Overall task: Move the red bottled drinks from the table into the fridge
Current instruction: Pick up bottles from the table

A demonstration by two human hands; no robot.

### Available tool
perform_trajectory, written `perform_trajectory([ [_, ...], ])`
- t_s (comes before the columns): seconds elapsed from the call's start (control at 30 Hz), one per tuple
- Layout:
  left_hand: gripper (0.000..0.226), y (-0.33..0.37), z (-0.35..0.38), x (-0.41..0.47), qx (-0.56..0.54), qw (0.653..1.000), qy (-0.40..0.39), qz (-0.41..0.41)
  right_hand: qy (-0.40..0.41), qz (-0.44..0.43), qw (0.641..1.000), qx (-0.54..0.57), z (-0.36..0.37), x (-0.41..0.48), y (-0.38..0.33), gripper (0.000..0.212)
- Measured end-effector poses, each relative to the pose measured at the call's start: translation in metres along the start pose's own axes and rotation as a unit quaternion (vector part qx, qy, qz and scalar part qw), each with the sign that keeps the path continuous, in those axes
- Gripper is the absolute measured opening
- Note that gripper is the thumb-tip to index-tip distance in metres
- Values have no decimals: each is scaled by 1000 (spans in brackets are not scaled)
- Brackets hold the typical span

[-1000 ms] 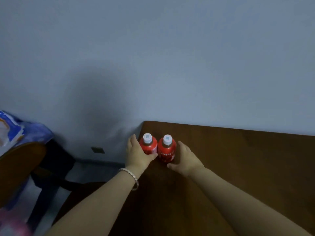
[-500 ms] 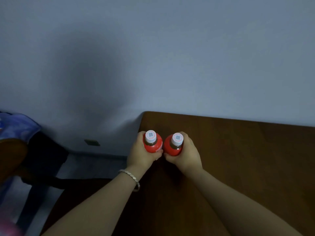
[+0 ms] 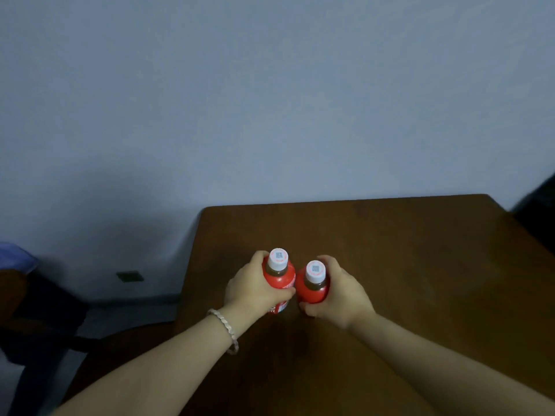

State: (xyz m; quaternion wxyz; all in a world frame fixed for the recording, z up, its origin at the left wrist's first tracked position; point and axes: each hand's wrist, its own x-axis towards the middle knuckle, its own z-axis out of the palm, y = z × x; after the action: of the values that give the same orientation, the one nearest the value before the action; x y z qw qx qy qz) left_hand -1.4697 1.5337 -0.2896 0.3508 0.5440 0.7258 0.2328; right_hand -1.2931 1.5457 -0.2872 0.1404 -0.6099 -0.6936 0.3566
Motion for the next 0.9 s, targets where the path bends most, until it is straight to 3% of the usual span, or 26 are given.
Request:
perform_trajectory([
  [0.27,67,117,87,-93,44,990,-84,108,106,54,993,6,-105,-136,82,86],
  [0.47,65,228,202,-209,56,955,-186,223,243,135,960,42,-193,-304,179,83],
  [0.63,66,310,316,-326,57,905,-293,302,332,220,916,53,-250,-456,270,79],
  [0.8,63,372,411,-427,65,857,-345,377,403,281,868,66,-284,-583,333,75],
  [0.87,65,394,448,-467,71,827,-386,403,424,318,846,64,-295,-632,355,77],
  [0.9,66,413,485,-507,90,797,-408,436,452,351,816,82,-303,-679,377,78],
])
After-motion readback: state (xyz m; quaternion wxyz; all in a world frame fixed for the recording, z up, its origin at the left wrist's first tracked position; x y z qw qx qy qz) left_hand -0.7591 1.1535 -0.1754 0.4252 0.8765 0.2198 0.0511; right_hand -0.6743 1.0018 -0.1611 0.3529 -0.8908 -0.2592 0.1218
